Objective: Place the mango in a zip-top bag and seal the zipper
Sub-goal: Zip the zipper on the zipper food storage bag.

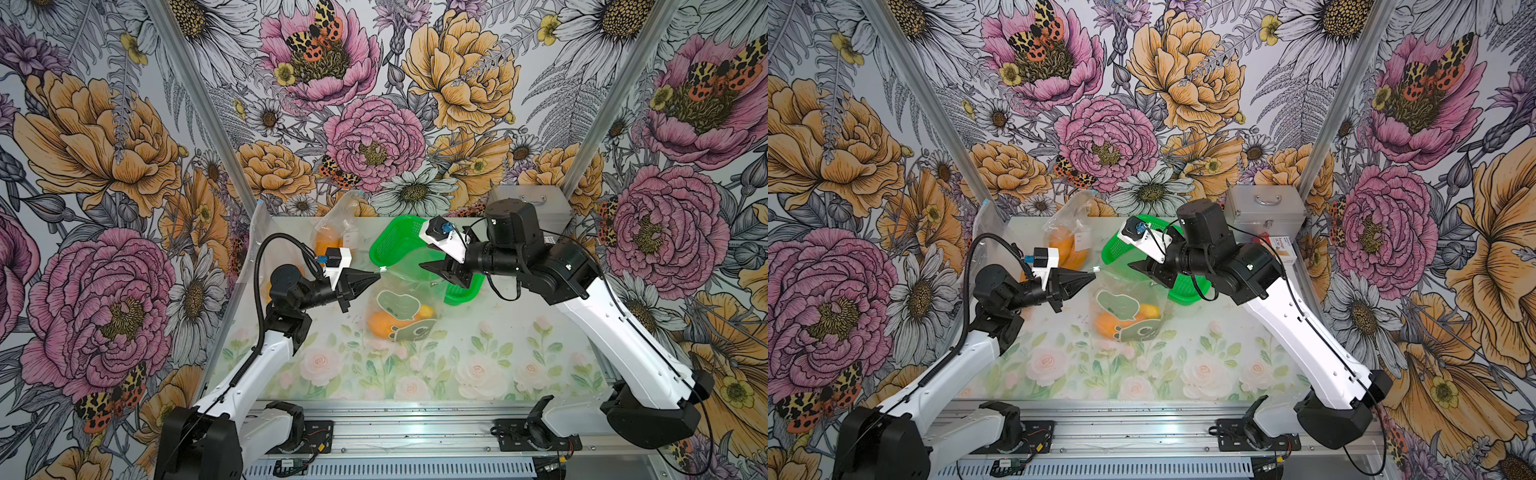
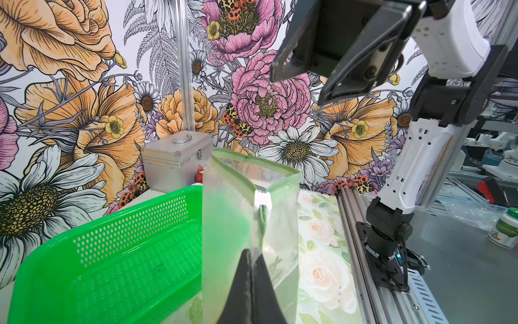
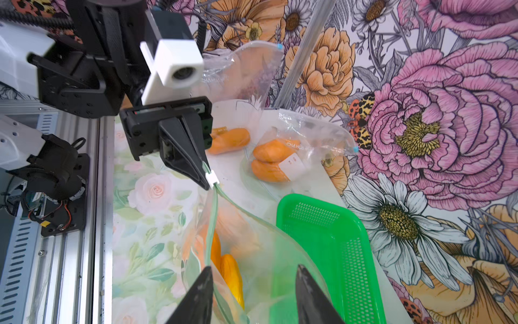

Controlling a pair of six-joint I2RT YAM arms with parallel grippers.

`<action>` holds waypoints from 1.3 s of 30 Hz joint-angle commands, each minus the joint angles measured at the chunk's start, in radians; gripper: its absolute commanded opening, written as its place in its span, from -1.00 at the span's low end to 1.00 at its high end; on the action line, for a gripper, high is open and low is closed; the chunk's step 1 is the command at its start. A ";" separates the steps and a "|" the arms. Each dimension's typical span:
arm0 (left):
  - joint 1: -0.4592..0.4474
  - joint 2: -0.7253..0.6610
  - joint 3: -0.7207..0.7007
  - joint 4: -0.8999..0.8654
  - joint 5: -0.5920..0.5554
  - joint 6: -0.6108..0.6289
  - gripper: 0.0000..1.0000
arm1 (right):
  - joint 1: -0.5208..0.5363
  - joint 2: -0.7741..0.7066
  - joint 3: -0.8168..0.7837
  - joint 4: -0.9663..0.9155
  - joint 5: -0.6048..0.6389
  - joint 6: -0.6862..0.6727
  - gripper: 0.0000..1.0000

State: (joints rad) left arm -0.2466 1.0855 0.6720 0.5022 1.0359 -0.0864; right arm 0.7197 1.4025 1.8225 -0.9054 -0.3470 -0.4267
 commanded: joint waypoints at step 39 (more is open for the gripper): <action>-0.024 -0.046 0.009 -0.116 -0.091 0.093 -1.00 | 0.055 0.284 0.093 -0.007 -0.148 -0.132 -0.57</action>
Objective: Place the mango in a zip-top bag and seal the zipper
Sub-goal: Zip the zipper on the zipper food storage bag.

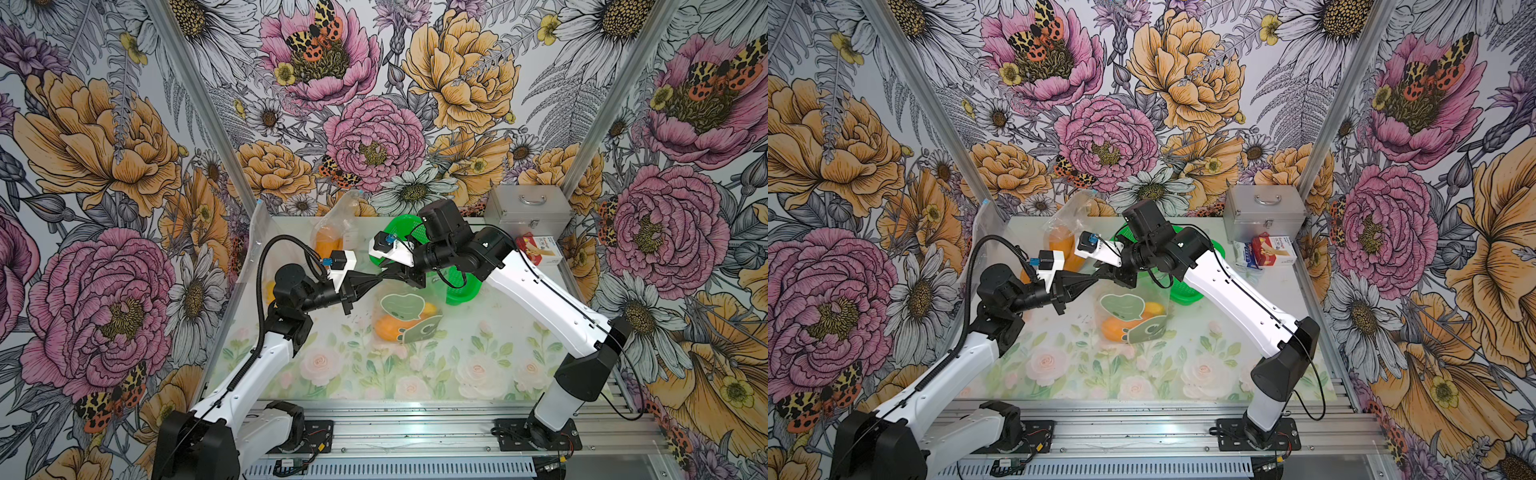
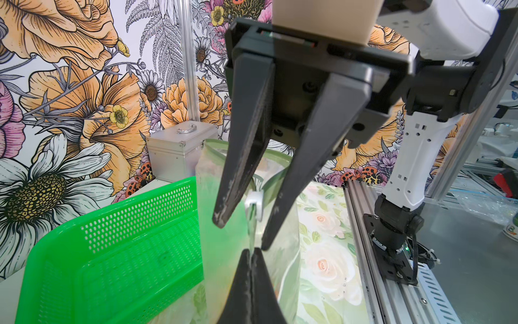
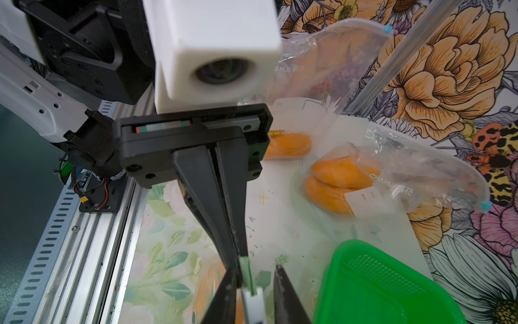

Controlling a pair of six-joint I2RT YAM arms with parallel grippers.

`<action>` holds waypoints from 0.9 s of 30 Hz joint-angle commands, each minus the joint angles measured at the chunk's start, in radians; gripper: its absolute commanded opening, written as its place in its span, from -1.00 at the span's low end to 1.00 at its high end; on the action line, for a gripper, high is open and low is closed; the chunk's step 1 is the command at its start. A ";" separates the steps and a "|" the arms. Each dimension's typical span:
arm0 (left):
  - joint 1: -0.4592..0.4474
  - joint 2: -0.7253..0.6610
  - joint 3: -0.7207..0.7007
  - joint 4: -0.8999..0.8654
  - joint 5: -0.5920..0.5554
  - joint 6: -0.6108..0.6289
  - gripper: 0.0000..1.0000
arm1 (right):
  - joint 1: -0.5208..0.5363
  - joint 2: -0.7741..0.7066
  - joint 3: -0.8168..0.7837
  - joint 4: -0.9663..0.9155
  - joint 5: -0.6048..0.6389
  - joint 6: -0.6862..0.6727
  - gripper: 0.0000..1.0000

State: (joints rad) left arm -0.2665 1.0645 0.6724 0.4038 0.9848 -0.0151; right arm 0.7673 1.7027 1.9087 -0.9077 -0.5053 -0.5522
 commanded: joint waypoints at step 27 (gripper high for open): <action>0.051 -0.031 -0.002 -0.042 -0.181 -0.017 -1.00 | 0.000 -0.060 -0.024 -0.008 0.082 -0.006 -0.91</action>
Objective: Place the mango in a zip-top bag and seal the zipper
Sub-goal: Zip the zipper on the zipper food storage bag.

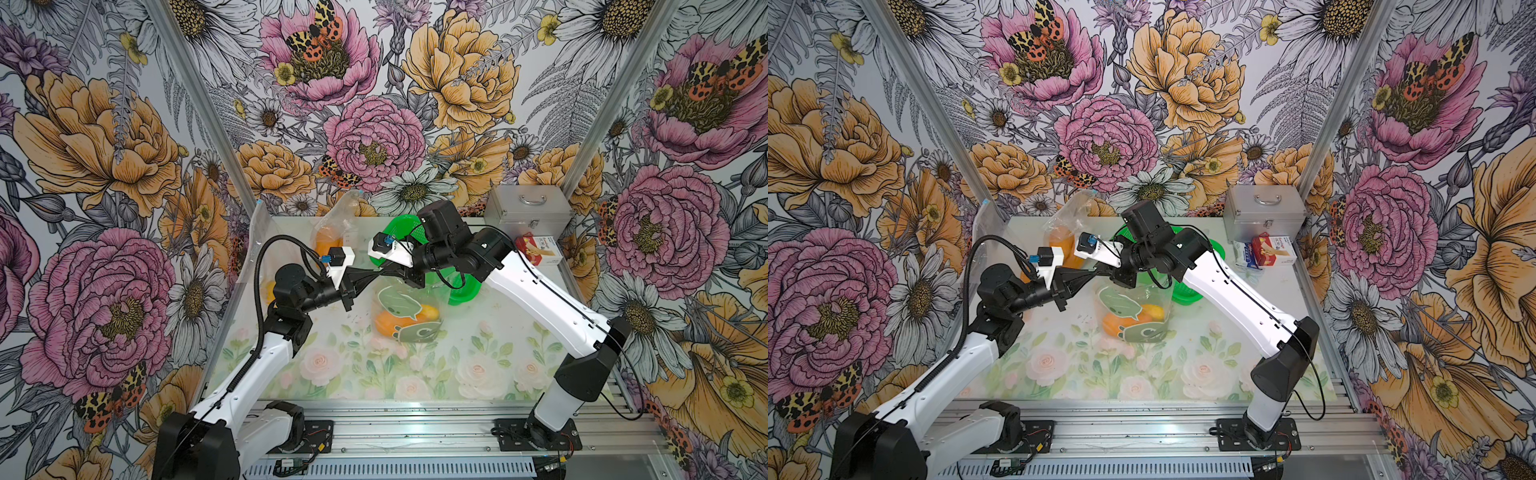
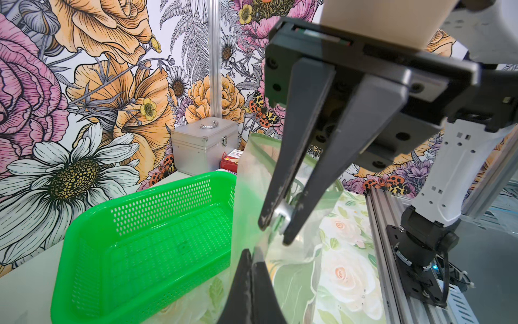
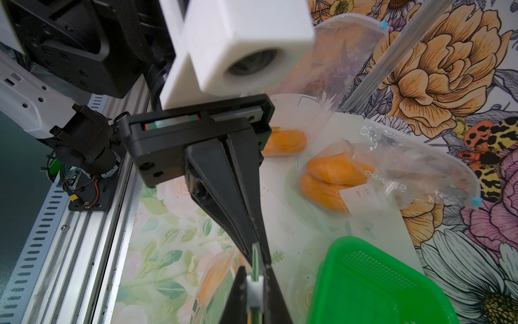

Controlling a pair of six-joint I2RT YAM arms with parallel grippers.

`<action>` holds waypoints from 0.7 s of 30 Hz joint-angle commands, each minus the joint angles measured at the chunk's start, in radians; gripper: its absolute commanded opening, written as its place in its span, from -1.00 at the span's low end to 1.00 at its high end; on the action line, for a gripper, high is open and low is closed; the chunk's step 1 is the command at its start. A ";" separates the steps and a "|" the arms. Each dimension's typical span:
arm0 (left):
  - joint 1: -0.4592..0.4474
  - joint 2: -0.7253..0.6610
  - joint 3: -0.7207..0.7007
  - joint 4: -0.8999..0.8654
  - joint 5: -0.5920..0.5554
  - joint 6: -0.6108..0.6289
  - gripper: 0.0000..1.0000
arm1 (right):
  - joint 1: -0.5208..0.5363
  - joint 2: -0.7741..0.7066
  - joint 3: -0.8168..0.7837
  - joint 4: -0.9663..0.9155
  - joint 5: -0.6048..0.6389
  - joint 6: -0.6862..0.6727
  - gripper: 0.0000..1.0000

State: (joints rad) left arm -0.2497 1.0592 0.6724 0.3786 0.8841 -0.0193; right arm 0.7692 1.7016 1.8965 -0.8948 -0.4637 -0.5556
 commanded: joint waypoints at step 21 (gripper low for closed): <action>0.077 -0.048 -0.017 -0.018 -0.134 -0.032 -1.00 | -0.022 -0.174 -0.080 -0.088 0.207 -0.022 -0.94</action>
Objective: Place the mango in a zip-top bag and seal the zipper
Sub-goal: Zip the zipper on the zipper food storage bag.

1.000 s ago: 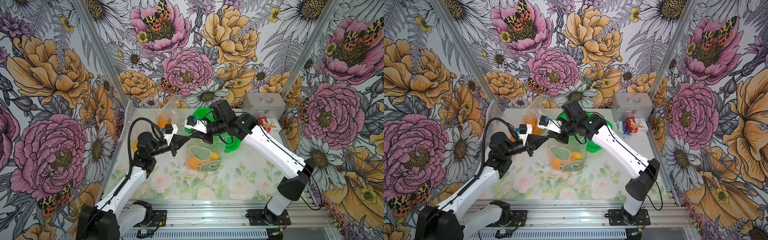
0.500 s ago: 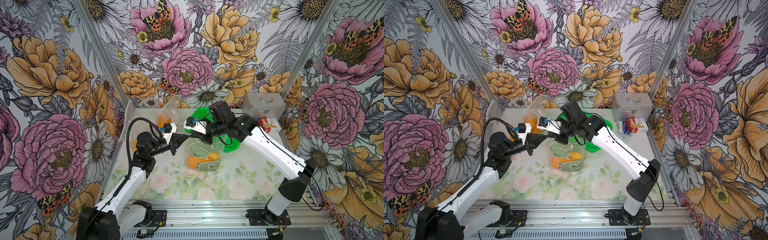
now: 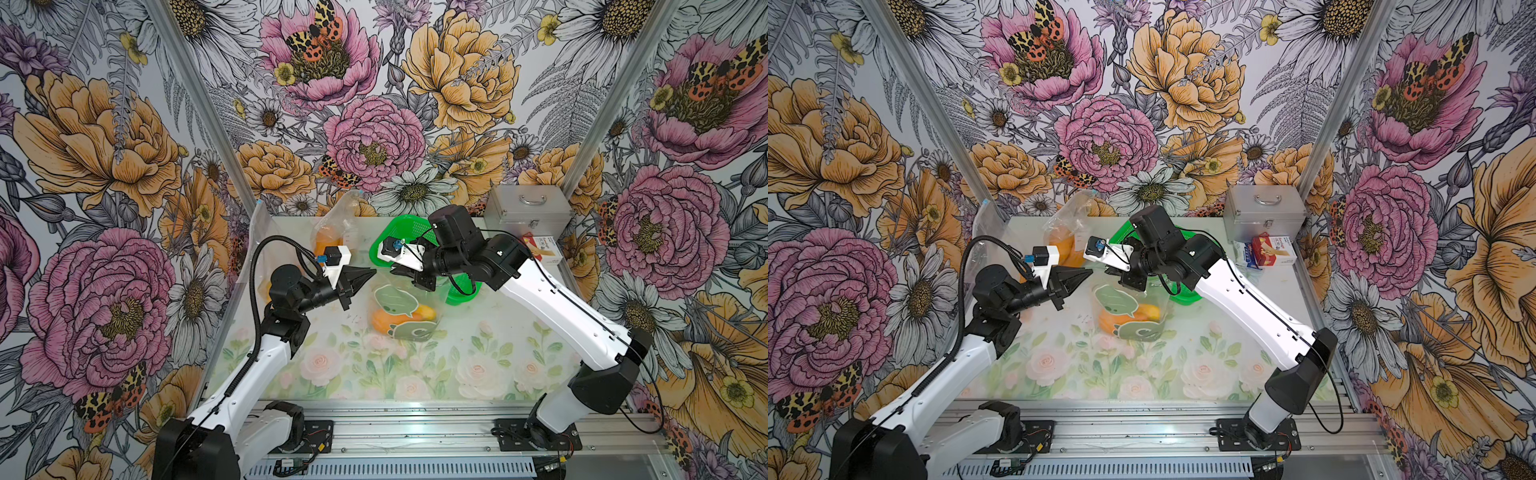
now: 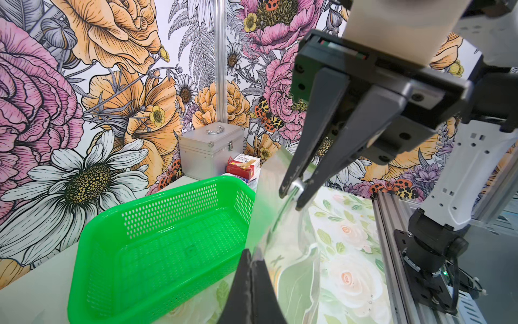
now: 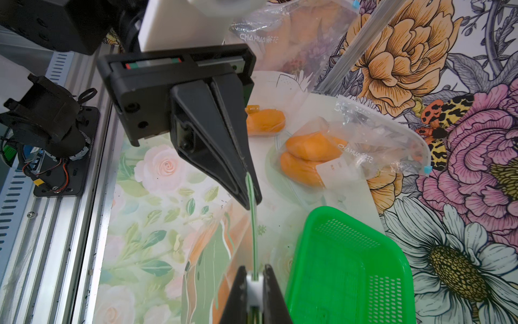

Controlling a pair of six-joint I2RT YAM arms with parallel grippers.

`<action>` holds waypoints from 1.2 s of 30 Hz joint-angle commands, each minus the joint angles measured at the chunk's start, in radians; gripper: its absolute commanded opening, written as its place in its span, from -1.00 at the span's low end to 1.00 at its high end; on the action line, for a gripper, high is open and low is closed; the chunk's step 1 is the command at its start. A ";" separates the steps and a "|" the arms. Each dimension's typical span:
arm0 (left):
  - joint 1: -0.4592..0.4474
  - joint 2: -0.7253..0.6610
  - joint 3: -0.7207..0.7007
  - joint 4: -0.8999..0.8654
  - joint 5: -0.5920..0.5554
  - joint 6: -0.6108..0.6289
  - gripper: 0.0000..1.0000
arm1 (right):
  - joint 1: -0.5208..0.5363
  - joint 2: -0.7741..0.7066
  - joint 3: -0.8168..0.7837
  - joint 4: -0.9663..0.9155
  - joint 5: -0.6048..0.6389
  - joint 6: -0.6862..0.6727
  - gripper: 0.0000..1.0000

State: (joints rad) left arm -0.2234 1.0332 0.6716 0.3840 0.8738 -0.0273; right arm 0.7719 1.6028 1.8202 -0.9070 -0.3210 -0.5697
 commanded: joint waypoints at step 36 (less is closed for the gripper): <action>0.108 -0.044 -0.037 -0.016 -0.278 -0.069 -1.00 | -0.162 -0.333 -0.281 -0.098 0.170 0.048 -0.92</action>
State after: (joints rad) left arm -0.1658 0.9958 0.6464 0.3767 0.7166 -0.0799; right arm 0.6399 1.3167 1.5513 -0.9352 -0.2249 -0.5396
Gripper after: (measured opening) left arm 0.046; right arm 0.100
